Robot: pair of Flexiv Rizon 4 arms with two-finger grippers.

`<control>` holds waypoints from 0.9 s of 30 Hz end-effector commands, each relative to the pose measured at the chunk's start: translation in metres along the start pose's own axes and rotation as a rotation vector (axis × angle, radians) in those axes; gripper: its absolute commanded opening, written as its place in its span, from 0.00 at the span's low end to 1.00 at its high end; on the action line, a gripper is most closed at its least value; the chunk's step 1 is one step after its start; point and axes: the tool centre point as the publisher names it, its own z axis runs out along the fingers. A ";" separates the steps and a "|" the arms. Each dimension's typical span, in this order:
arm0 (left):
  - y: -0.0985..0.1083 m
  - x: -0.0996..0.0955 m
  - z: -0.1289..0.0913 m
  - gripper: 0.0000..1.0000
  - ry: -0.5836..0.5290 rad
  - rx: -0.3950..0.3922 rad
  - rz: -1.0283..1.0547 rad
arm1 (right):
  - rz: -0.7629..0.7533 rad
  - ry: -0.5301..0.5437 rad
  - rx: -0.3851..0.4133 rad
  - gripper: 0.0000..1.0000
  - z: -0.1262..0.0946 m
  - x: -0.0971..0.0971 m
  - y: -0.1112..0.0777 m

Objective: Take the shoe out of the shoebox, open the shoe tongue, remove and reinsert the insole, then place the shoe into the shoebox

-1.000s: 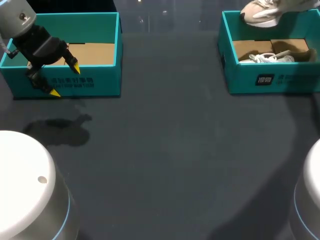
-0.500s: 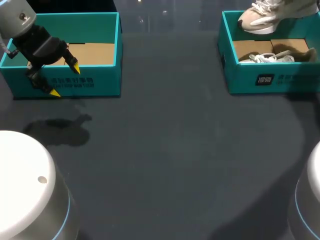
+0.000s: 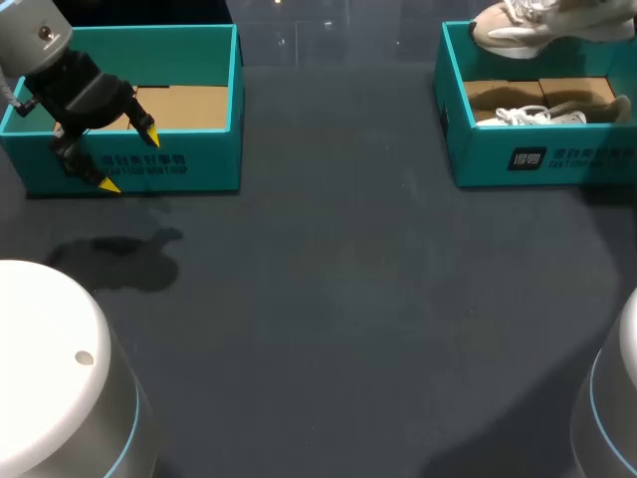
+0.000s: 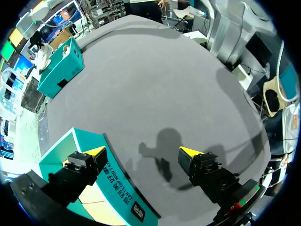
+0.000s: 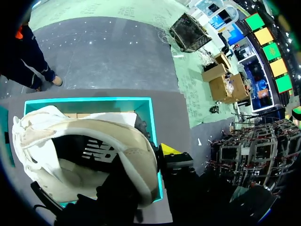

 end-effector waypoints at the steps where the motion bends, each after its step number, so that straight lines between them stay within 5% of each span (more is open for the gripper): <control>1: 0.000 0.001 0.000 1.00 0.000 -0.002 0.000 | 0.000 -0.003 -0.021 0.00 -0.005 0.001 -0.009; 27: 0.000 0.001 0.000 1.00 0.000 -0.002 0.000 | 0.025 -0.005 0.005 0.00 0.030 0.026 -0.023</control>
